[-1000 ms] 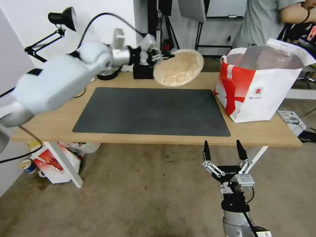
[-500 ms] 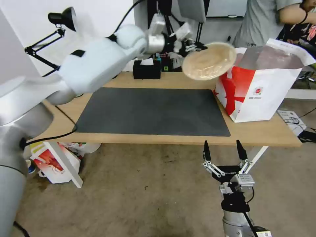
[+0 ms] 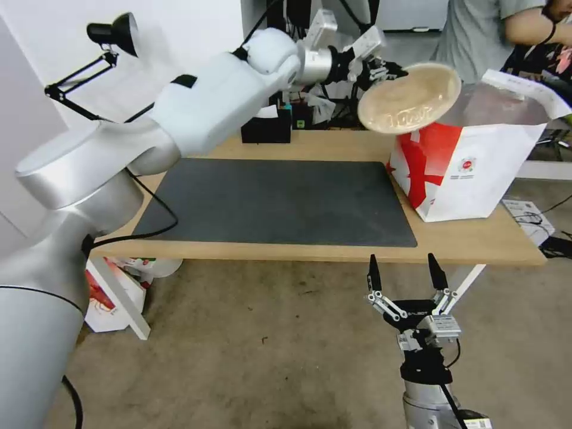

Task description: Pick up the trash from the table and place it into the takeout bag.

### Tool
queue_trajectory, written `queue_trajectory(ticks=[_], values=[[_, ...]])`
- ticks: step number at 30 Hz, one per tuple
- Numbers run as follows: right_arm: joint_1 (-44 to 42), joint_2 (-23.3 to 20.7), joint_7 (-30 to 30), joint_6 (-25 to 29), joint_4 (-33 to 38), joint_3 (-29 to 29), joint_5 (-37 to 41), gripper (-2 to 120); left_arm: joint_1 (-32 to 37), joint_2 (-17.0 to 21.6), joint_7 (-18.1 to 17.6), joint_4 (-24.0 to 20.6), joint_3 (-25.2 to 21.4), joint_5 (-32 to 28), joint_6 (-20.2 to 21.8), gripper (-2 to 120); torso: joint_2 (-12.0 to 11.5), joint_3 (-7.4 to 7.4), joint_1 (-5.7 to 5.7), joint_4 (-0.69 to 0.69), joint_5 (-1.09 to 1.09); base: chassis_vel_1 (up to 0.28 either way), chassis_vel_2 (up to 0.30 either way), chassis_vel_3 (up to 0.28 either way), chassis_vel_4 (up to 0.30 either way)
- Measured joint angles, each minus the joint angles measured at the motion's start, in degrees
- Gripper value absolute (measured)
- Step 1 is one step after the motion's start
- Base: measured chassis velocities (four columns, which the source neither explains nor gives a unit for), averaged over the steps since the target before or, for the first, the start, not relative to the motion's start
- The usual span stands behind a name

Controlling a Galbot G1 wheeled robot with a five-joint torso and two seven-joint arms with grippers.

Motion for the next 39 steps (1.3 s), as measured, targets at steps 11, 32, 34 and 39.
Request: queue_trajectory(ticks=[11, 32, 34, 39], values=[[0.00, 0.00, 0.00, 0.00, 0.00, 0.00, 0.00, 100, -0.72, -8.39, 1.31, 11.62, -4.65, 8.54, -5.99, 0, -0.01, 0.00, 0.01, -0.02, 0.02, 0.000, 0.000, 0.000, 0.000], [0.00, 0.00, 0.00, 0.00, 0.00, 0.00, 0.00, 100, -1.15, -8.44, -5.55, 11.63, -3.08, 8.29, -11.56, 0, -0.01, 0.00, 0.00, -0.01, 0.00, 0.000, 0.000, 0.000, 0.000], [0.00, 0.00, 0.00, 0.00, 0.00, 0.00, 0.00, 100, -0.93, -8.42, -5.73, 11.22, -2.73, 8.41, -12.28, 0, -0.01, 0.00, 0.00, 0.00, 0.00, 0.000, 0.000, 0.000, 0.000], [0.00, 0.00, 0.00, 0.00, 0.00, 0.00, 0.00, 100, -0.07, -8.43, -5.79, 10.35, -2.11, 8.47, -13.05, 0, -0.01, 0.00, 0.00, -0.01, 0.00, 0.000, 0.000, 0.000, 0.000]])
